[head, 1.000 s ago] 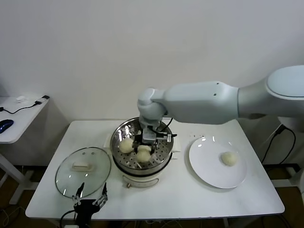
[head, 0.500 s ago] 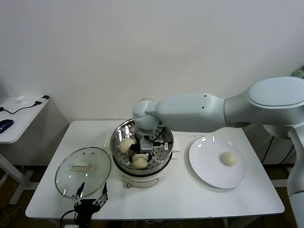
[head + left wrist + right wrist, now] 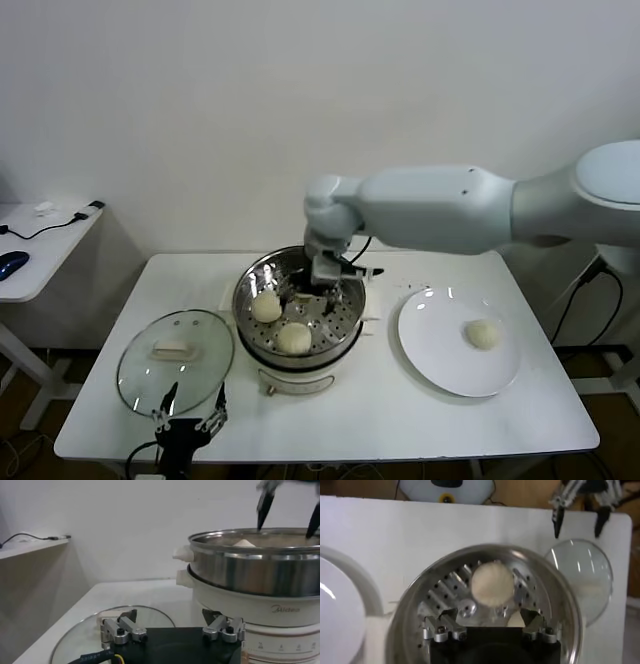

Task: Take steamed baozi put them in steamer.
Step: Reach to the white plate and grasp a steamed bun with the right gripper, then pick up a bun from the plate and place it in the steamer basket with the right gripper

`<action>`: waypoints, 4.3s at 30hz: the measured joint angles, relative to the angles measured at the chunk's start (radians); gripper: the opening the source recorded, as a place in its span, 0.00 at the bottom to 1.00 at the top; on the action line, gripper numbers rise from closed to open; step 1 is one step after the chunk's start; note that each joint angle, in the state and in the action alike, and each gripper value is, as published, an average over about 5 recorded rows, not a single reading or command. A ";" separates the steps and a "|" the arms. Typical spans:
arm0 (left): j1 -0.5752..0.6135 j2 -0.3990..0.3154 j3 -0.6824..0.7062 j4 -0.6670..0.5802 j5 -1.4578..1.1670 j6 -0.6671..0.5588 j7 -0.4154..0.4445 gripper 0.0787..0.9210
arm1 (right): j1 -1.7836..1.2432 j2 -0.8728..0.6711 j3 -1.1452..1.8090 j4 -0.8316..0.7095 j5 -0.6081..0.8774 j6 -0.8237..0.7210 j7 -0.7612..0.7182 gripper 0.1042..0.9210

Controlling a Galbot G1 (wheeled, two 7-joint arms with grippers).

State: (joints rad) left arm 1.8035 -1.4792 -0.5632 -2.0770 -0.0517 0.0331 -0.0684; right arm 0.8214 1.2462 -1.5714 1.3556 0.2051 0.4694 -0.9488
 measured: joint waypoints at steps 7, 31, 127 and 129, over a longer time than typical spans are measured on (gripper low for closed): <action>-0.005 0.003 -0.001 0.000 -0.001 0.000 0.000 0.88 | 0.134 -0.177 -0.141 -0.009 0.220 -0.166 -0.052 0.88; -0.007 -0.030 -0.003 0.018 0.005 -0.008 0.004 0.88 | -0.188 -0.571 -0.132 -0.218 0.216 -0.494 -0.046 0.88; -0.019 0.001 0.025 -0.023 -0.005 -0.003 0.014 0.88 | 0.013 0.073 -0.283 -0.015 0.809 -0.812 0.256 0.86; -0.018 0.002 0.025 -0.025 -0.004 -0.002 0.014 0.88 | 0.013 0.070 -0.280 -0.020 0.810 -0.803 0.249 0.88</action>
State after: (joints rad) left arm 1.7857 -1.4770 -0.5382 -2.1015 -0.0554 0.0311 -0.0547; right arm 0.8340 1.3162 -1.8519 1.3359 1.0156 -0.3333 -0.6995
